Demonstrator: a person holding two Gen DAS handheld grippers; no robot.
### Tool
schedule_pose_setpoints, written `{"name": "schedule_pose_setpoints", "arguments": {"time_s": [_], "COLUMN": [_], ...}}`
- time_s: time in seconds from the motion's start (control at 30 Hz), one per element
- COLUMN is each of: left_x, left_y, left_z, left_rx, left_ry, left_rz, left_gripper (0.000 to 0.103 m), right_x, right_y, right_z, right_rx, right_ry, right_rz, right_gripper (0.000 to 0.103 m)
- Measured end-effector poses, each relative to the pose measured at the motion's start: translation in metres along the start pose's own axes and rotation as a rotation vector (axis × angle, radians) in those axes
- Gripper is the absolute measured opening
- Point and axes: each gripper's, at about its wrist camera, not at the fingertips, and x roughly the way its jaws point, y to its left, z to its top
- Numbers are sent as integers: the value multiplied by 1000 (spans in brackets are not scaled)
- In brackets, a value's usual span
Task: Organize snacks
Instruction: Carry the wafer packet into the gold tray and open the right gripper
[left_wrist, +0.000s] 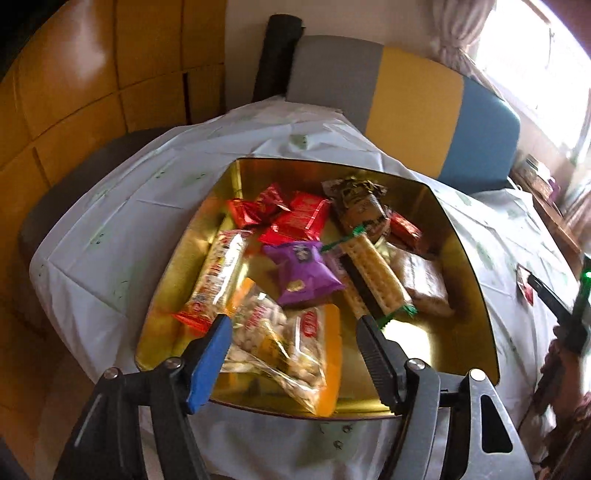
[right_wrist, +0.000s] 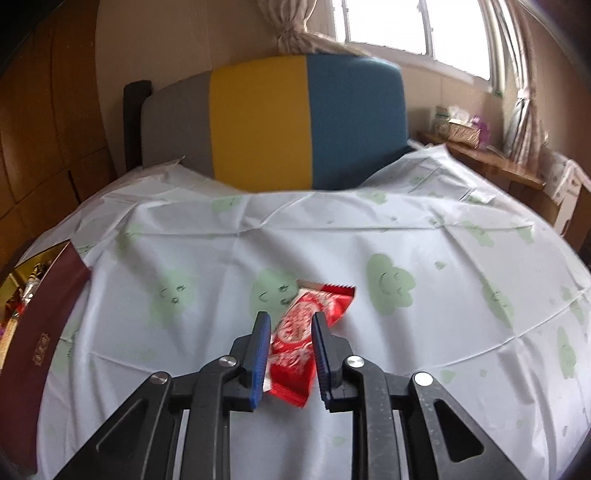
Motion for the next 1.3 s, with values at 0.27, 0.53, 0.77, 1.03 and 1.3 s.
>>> {"name": "schedule_pose_setpoints", "arguments": {"time_s": [0.27,0.53,0.77,1.03,1.3], "left_x": [-6,-9,-11,-12,-18], "left_y": [-11,-9,-5,-9,-5], "left_z": [-2,-6,-6,-8,-10], "left_rx": [33,18,0,20,17], "left_ry": [-35,-38,-47,-41,-10], "left_rz": [-8,-23,-19,44,45], "left_gripper": [80,84,92,103,103], "right_x": [8,32,21,-38,-92], "right_y": [2,-6,-7,25,116], "right_z": [6,12,4,4,7], "right_rx": [9,58,15,43,-142], "right_ry": [86,183,175,77,54], "right_rz": [-85,-122,-72,155,488], "right_gripper": [39,51,37,37,38]}}
